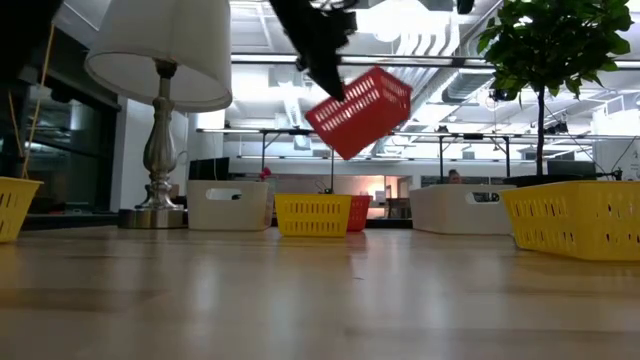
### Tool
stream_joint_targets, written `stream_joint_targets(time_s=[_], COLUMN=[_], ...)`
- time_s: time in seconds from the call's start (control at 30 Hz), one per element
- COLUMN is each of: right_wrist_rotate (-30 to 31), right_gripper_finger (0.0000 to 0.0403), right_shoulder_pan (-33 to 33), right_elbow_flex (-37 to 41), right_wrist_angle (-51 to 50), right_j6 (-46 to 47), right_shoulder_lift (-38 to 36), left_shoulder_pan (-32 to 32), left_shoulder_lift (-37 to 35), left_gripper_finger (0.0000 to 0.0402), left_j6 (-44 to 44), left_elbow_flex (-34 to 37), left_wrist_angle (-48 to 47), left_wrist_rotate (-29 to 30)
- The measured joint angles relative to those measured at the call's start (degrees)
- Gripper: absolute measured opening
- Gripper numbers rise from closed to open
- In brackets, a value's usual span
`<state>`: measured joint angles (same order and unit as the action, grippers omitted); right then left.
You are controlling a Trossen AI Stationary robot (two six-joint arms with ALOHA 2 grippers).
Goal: Stack baskets by color
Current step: Stack the bottom orange bin on the orange bin
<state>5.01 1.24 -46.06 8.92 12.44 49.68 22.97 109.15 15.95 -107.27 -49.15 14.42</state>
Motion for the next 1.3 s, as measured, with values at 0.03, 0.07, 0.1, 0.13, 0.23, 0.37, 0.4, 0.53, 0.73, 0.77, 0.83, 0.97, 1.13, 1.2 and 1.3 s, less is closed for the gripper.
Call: stream_joint_targets(time_s=[0.03,0.07,0.1,0.13,0.23,0.37,0.4,0.53,0.73,0.77,0.83,0.97,1.13,1.2,1.3], right_wrist_rotate=[0.3,0.7,0.9,1.0,1.0,1.0,1.0,2.0,3.6,3.6,3.6,3.6,3.7,3.7,3.7], right_gripper_finger=[0.0192,0.0192,0.0192,0.0192,0.0192,0.0192,0.0192,0.0192,0.0192,0.0192,0.0192,0.0192,0.0192,0.0192,0.0192], right_shoulder_pan=[0.0,0.0,0.0,0.0,0.0,0.0,0.0,0.0,0.0,0.0,0.0,0.0,0.0,0.0,0.0], right_elbow_flex=[0.0,0.0,0.0,0.0,0.0,0.0,0.0,0.0,0.0,0.0,0.0,0.0,0.0,0.0,0.0], right_wrist_angle=[0.0,-0.1,-0.1,-0.1,-0.1,-0.5,-0.8,-1.4,-1.4,-1.4,-1.5,-1.5,-1.5,-1.5,-1.6], right_j6=[-0.1,-0.5,-0.8,-0.9,-0.7,-0.7,-0.7,-0.7,-0.9,-0.9,-0.9,-0.9,-1.0,-1.0,-1.0], right_shoulder_lift=[0.1,0.2,0.2,0.3,0.3,0.3,0.3,0.3,0.3,0.3,0.3,0.3,0.3,0.3,0.3], left_shoulder_pan=[0.7,1.2,1.8,2.4,3.8,5.3,5.8,7.2,8.3,8.3,8.5,8.5,8.5,8.5,8.5], left_shoulder_lift=[1.9,3.6,5.3,6.8,10.1,12.1,12.3,13.8,15.2,15.2,15.4,15.4,15.4,15.4,15.4], left_gripper_finger=[0.0000,0.0000,0.0000,0.0000,0.0000,0.0000,0.0000,0.0000,0.0000,0.0000,0.0000,0.0001,0.0009,0.0014,0.0022], left_j6=[2.1,4.2,6.4,8.4,13.9,19.5,20.4,22.0,20.9,20.9,21.9,24.1,24.8,24.8,24.8], left_elbow_flex=[-2.2,-4.4,-6.5,-8.4,-12.6,-14.8,-14.8,-14.8,-14.8,-14.8,-14.8,-14.8,-14.5,-14.0,-13.5], left_wrist_angle=[-0.1,-0.1,-0.3,-0.7,-2.3,-4.4,-4.9,-7.9,-7.9,-7.8,-8.3,-8.7,-9.7,-9.7,-9.8], left_wrist_rotate=[1.2,2.3,3.5,4.5,6.2,6.6,6.5,5.5,5.2,4.5,3.7,3.6,3.8,3.8,3.8])
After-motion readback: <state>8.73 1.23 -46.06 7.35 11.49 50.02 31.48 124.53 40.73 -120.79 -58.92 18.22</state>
